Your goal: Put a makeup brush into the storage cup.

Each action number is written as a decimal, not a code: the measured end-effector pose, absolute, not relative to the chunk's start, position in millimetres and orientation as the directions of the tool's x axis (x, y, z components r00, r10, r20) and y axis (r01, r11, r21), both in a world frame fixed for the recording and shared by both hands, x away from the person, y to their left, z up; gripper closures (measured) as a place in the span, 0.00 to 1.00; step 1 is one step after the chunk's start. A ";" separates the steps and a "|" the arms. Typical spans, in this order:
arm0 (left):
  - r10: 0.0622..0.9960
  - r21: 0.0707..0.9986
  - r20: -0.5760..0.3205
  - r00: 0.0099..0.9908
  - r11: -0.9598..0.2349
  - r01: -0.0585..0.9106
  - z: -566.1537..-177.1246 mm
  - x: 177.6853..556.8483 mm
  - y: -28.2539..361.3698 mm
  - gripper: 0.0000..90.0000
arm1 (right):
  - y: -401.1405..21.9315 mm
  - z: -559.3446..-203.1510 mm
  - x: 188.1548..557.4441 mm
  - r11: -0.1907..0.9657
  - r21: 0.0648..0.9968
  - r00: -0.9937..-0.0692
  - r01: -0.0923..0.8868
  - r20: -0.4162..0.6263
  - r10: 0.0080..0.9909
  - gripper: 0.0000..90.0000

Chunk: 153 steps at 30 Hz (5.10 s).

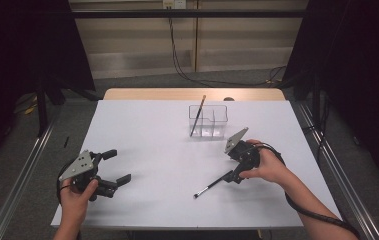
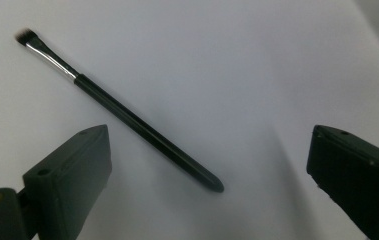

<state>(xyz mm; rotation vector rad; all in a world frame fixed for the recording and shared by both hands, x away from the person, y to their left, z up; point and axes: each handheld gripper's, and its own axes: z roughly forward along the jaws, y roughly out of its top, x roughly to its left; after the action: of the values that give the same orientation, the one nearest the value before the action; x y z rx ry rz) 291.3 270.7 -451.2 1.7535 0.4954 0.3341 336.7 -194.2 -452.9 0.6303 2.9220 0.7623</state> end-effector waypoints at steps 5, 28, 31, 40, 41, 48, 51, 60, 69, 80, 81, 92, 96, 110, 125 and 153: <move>0.495 0.970 -0.039 0.868 -0.189 0.152 -452.3 292.3 270.8 0.00 | -192.7 -454.0 337.4 0.823 0.443 -0.925 0.356 0.040 0.378 0.08; 0.495 0.970 -0.030 0.868 -0.197 0.146 -451.8 292.7 269.2 0.01 | -169.0 -455.7 334.3 0.917 0.343 -0.978 0.206 0.034 0.207 0.48; 0.493 0.969 -0.030 0.869 -0.199 0.147 -452.0 292.8 268.7 0.01 | -167.6 -454.9 333.4 0.920 0.335 -0.978 0.204 0.037 0.204 0.54; 0.497 0.969 -0.031 0.867 -0.197 0.148 -451.3 292.0 269.9 0.01 | -163.2 -451.4 326.7 0.938 0.315 -0.989 0.146 0.033 0.143 0.89; 0.498 0.969 -0.030 0.867 -0.198 0.147 -451.2 292.1 270.0 0.01 | -162.1 -450.5 325.6 0.941 0.300 -0.987 0.159 0.037 0.155 0.90; 0.498 0.969 -0.031 0.867 -0.199 0.149 -451.9 292.4 270.7 0.01 | -159.5 -449.2 326.7 0.945 0.251 -0.977 0.210 0.073 0.198 0.94; 0.497 0.968 -0.033 0.867 -0.198 0.151 -452.3 292.7 270.3 0.01 | -159.2 -449.4 328.9 0.939 0.243 -0.969 0.244 0.089 0.229 0.93; 0.493 0.968 -0.035 0.870 -0.200 0.152 -452.3 292.8 267.7 0.01 | -159.7 -450.4 328.3 0.918 0.245 -0.950 0.311 0.099 0.296 0.94; 0.490 0.967 -0.039 0.871 -0.202 0.157 -454.3 293.1 267.7 0.01 | -166.4 -451.5 326.6 0.882 0.292 -0.929 0.371 0.116 0.352 0.94; 0.490 0.966 -0.040 0.871 -0.203 0.159 -453.7 293.3 265.2 0.01 | -183.1 -448.1 321.9 0.756 0.503 -0.903 0.420 0.144 0.405 0.94; 0.490 0.966 -0.041 0.871 -0.202 0.159 -453.6 293.3 265.2 0.01 | -183.9 -448.1 321.5 0.744 0.519 -0.901 0.422 0.149 0.408 0.94; 0.494 0.968 -0.047 0.868 -0.190 0.161 -453.7 293.9 265.4 0.01 | -191.8 -449.6 314.3 0.521 0.747 -0.871 0.413 0.157 0.466 0.94; 0.493 0.970 -0.060 0.868 -0.175 0.167 -453.7 294.2 264.1 0.01 | -193.2 -451.9 312.3 0.464 0.789 -0.865 0.403 0.162 0.475 0.94; 0.477 0.972 -0.096 0.874 -0.143 0.185 -454.6 296.9 256.6 0.01 | -196.0 -458.2 304.0 0.273 0.887 -0.854 0.373 0.214 0.474 0.94; 0.471 0.976 -0.100 0.876 -0.127 0.179 -449.2 298.4 250.2 0.00 | -194.3 -459.5 300.0 0.185 0.925 -0.860 0.332 0.216 0.462 0.94; 0.400 0.978 -0.115 0.909 -0.114 0.174 -437.2 312.3 215.2 0.00 | -191.2 -460.8 297.9 0.124 0.942 -0.853 0.311 0.219 0.473 0.94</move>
<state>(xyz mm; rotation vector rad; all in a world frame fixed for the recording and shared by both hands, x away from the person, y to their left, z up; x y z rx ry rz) 312.3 215.2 -437.2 1.6926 0.4422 0.2031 297.9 -191.2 -460.8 0.7912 2.2506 1.8311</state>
